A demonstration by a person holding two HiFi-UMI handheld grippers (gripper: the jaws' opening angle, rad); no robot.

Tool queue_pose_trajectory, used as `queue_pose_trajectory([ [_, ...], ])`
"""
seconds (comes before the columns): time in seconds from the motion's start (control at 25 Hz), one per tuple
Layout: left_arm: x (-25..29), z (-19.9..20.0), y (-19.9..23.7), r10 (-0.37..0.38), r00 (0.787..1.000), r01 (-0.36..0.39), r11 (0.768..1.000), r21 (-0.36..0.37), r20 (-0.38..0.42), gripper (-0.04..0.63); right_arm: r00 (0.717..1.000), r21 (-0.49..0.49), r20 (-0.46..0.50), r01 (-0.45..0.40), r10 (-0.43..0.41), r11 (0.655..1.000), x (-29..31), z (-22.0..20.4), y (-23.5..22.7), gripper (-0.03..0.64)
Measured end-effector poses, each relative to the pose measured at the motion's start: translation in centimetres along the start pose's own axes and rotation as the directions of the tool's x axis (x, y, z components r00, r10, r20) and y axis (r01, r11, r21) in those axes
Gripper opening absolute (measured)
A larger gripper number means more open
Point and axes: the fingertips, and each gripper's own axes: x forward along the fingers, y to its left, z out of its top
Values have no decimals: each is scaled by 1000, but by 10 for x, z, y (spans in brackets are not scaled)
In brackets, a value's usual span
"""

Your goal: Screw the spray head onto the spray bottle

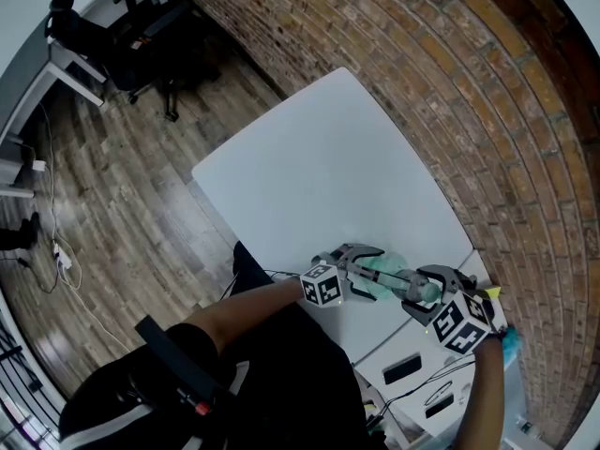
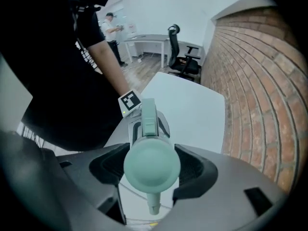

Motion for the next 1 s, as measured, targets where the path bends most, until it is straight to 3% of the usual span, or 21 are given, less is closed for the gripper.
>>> queue_pose_trajectory([
  [0.2,-2,-4,-2,0,1000,1,998,60,-17,509,996,-149,-24,-84,81,985,3,-2,5,282],
  [0.6,-3,-8,-1,-24,1000,24,1000,13,17,506,993,-239,15,-113,120,964,1,-2,8,284],
  [0.72,-3,-8,-1,-31,999,31,999,9,23,495,992,-353,-25,-121,120,928,3,-5,11,282],
  [0.88,-2,-9,0,-40,999,40,999,14,24,492,988,-507,-97,-154,121,848,5,-9,14,284],
  [0.96,-2,-9,0,-39,999,39,999,14,22,492,984,-518,-126,-172,125,838,6,-10,14,282],
  [1.0,-1,-9,0,-39,999,38,999,13,21,492,983,-498,-131,-175,125,849,6,-10,13,282],
])
